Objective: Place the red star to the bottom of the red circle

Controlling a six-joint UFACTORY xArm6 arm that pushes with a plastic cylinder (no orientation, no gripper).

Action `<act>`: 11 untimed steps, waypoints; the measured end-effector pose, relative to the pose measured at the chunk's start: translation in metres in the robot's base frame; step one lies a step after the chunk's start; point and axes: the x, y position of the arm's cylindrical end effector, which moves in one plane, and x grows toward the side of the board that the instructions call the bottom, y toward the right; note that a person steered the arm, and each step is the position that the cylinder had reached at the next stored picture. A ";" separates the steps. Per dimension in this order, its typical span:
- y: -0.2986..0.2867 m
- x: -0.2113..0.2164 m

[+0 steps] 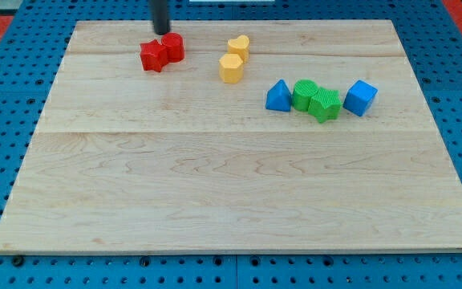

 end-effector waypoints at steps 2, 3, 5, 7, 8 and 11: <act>-0.052 0.064; -0.012 0.079; 0.021 0.092; -0.035 0.075; 0.004 0.063; 0.063 0.178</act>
